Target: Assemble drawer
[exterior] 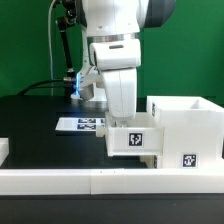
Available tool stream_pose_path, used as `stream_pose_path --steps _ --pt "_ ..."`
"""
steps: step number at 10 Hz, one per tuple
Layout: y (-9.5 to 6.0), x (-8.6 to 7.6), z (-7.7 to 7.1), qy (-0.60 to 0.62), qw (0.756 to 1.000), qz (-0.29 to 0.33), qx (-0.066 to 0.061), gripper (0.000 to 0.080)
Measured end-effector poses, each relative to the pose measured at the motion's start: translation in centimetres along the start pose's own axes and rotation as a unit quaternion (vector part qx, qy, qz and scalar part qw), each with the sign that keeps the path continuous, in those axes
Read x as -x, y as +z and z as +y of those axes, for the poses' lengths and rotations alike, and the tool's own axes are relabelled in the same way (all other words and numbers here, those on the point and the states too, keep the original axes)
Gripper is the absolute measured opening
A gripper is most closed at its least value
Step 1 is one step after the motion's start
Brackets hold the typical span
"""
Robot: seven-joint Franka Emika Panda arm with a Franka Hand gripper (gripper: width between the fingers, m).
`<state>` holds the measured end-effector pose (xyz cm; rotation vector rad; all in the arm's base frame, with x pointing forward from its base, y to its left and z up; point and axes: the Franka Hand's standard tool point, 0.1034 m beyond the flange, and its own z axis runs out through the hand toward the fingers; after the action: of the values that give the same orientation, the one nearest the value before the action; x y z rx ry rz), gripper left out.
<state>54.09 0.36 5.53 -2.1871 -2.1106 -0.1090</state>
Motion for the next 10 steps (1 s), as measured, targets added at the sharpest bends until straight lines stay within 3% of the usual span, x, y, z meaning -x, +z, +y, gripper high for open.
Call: stream_pose_path --steps 7,10 --pt "0.1 -1.6 0.1 0.0 1.0 0.002 0.001 0.0042" --pt "0.3 -2.4 0.4 -0.001 1.0 0.004 0.01 0.0042"
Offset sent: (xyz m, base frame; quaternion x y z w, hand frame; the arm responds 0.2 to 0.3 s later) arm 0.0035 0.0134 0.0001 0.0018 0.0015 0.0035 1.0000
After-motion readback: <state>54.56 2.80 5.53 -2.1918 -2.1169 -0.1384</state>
